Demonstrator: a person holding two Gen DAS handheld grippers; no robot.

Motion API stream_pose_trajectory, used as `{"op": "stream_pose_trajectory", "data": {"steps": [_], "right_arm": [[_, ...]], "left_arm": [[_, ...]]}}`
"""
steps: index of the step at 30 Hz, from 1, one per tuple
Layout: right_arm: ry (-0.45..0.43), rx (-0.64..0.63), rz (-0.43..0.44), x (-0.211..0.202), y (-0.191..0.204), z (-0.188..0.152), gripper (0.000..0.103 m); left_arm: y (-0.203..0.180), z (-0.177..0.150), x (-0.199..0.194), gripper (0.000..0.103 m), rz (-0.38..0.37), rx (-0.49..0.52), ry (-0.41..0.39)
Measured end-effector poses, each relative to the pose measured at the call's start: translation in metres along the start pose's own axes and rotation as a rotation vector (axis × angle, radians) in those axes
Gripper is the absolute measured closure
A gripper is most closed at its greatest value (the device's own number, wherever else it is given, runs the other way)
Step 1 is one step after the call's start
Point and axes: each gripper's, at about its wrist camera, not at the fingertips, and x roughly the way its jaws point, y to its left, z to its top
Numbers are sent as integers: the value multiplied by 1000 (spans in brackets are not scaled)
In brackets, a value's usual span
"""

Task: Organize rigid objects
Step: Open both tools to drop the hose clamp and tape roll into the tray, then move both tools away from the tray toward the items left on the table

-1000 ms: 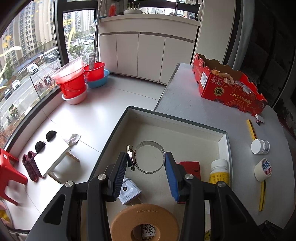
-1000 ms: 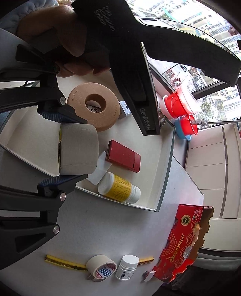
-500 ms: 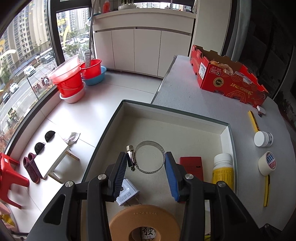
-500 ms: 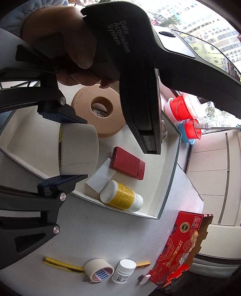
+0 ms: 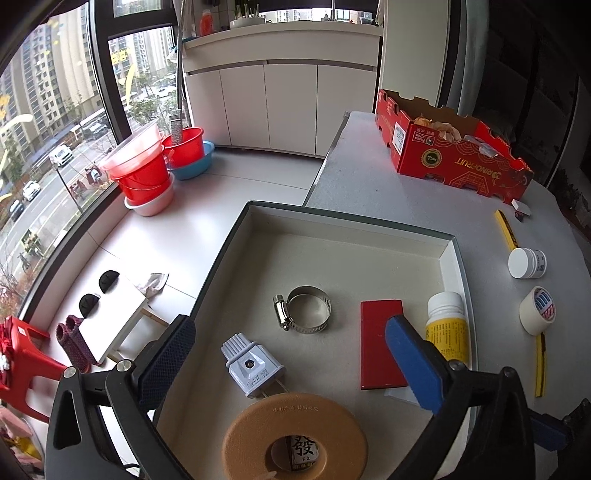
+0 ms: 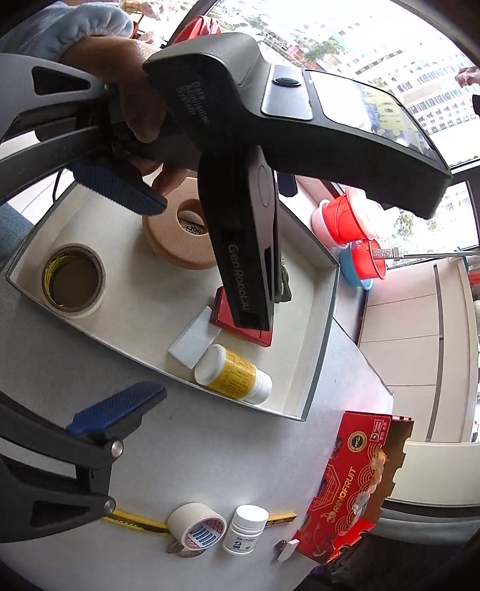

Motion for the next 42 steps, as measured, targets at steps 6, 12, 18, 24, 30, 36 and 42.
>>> {"op": "stream_pose_trajectory", "data": {"steps": [6,12,18,24,30,36,42], "right_arm": [[-11,75,2,-11,-14,-5,1],[-12,76,4,-19,-12,-7,1],[-15,47,10,-29,2,-13,1],[-9,22,2,-39,13,-19,1],[-13,4,-14,-50,21,-25,1],[6,-11,-36,-57,27,-31,1],[15,-67,-68,-64,40,-38,1]], "left_arm": [[-2,-3,-5,0,15,-5,2],[0,-8,-23,0,32,-14,-21],[8,-18,-47,0,42,-42,-38],[21,-37,-70,0,68,-88,-59],[31,-55,-89,0,93,-130,-70],[40,-75,-104,0,114,-179,-70],[50,-91,-116,0,129,-227,-74]]}}
